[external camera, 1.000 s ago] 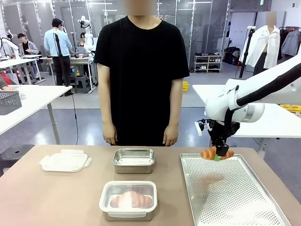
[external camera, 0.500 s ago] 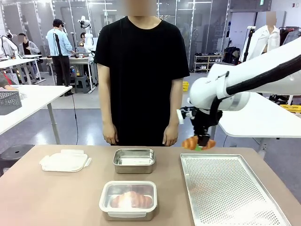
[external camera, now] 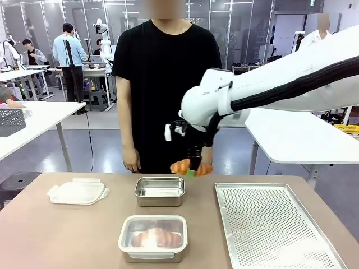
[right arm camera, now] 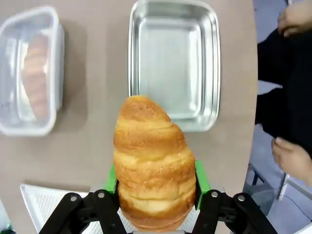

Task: Place the bread into the airtight container.
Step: Pick up a Butter Roll and place it into an empty Airtight Container.

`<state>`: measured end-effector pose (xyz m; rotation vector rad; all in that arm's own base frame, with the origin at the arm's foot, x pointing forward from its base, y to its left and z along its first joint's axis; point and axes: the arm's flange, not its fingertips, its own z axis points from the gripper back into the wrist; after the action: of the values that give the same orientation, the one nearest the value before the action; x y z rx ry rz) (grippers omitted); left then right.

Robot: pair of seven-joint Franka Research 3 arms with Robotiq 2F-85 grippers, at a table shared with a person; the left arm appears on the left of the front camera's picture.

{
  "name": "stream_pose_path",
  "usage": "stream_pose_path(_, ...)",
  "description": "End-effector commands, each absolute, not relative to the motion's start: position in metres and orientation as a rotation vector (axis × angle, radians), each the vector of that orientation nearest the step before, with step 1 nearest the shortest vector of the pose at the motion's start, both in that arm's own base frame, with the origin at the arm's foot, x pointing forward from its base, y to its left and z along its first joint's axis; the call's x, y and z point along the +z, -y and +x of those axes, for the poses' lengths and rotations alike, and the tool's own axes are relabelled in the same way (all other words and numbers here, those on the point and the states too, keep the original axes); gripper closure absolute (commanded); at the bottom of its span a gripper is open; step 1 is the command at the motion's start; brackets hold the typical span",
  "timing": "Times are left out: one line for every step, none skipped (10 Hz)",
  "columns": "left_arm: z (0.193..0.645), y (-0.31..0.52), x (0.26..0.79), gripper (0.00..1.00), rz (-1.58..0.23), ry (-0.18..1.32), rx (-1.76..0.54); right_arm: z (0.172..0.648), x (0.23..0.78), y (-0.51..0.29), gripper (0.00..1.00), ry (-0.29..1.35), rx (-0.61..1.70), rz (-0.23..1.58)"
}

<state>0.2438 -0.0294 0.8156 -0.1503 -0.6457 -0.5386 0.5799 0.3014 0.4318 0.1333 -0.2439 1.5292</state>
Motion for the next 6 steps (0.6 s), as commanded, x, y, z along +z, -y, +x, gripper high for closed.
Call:
stream_pose_path(0.244, 0.029, 0.818, 0.0, -0.151, 0.645, -0.544, 0.593, 0.422, -0.333, 0.33, 0.238, 1.484, 0.13)
stream_pose_path(0.244, 0.029, 0.818, 0.0, -0.151, 0.645, -0.544, 0.595, 0.417, -0.348, 0.33, 0.233, 1.478, 0.143)
stream_pose_path(0.244, 0.029, 0.818, 0.0, -0.151, 0.645, -0.544, 0.597, 0.411, -0.364, 0.33, 0.222, 1.486, 0.172)
stream_pose_path(0.244, 0.029, 0.818, 0.0, -0.151, 0.645, -0.544, 0.598, 0.402, -0.379, 0.33, 0.199, 1.5, 0.169)
stream_pose_path(0.244, 0.029, 0.818, 0.0, -0.151, 0.645, -0.544, 0.601, 0.394, -0.392, 0.33, 0.191, 1.513, 0.164)
stream_pose_path(0.244, 0.029, 0.818, 0.0, -0.151, 0.645, -0.544, 0.601, 0.389, -0.399, 0.33, 0.188, 1.511, 0.167)
